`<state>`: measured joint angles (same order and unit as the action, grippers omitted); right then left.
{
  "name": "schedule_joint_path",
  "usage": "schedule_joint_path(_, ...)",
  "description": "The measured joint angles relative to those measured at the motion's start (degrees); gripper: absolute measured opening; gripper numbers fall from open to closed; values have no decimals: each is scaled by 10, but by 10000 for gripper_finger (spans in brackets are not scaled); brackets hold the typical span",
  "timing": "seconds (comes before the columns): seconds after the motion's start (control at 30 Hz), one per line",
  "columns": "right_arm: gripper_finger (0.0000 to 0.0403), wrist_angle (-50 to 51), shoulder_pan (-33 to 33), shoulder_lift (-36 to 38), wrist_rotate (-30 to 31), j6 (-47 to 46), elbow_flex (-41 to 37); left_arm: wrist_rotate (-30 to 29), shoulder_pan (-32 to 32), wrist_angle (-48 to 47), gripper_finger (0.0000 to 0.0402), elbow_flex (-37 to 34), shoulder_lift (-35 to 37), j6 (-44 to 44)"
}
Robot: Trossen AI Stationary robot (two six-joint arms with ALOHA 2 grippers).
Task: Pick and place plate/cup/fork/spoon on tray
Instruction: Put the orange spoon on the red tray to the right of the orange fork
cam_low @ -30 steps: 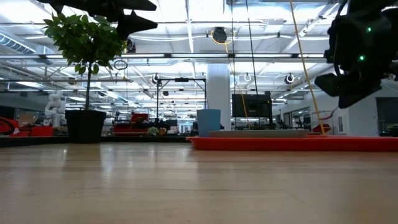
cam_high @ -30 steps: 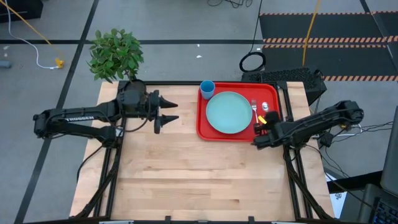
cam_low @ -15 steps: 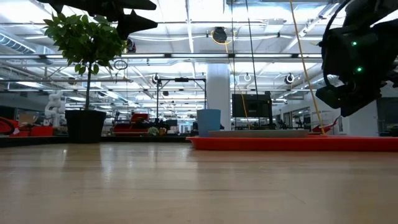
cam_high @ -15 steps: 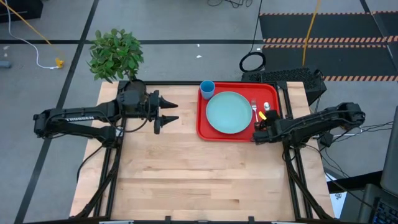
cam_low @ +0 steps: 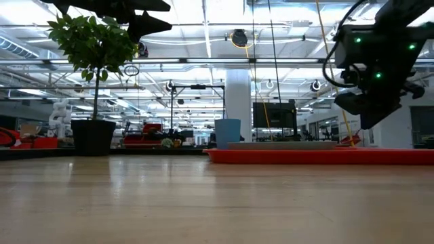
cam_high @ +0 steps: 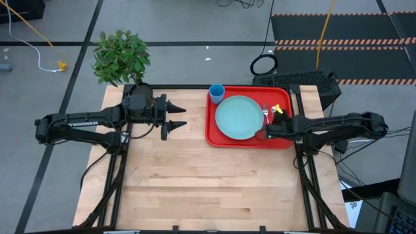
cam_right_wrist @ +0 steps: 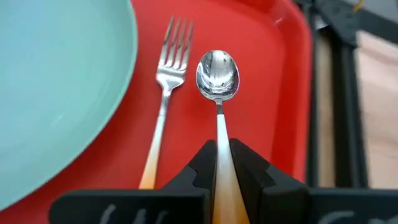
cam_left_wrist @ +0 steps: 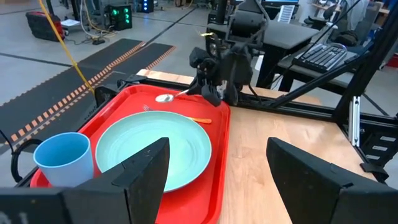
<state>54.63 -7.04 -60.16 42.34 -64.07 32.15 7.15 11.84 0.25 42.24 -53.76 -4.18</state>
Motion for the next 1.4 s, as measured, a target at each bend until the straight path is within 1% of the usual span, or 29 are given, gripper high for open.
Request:
schedule_joint_path(0.1, 18, -43, -30, 1, -23, 57, -13, 0, 0, 0, 271, 0, 0, 0)
schedule_joint_path(0.23, 18, -88, -67, 4, -38, 101, -37, 0, 0, 0, 271, 0, 0, 7)
schedule_joint_path(0.43, 19, -143, -107, 17, -48, 148, -67, 0, 0, 0, 271, 0, 0, 11)
schedule_joint_path(0.53, 20, -168, -120, 26, -64, 165, -83, 0, 0, 0, 271, 0, 0, 14)
schedule_joint_path(0.83, 18, -199, -131, 37, -110, 164, -120, 0, 0, 0, 271, 0, 0, 15)
schedule_joint_path(1.4, 20, -199, -131, 37, -111, 160, -129, 0, 0, 0, 271, 0, 0, 12)
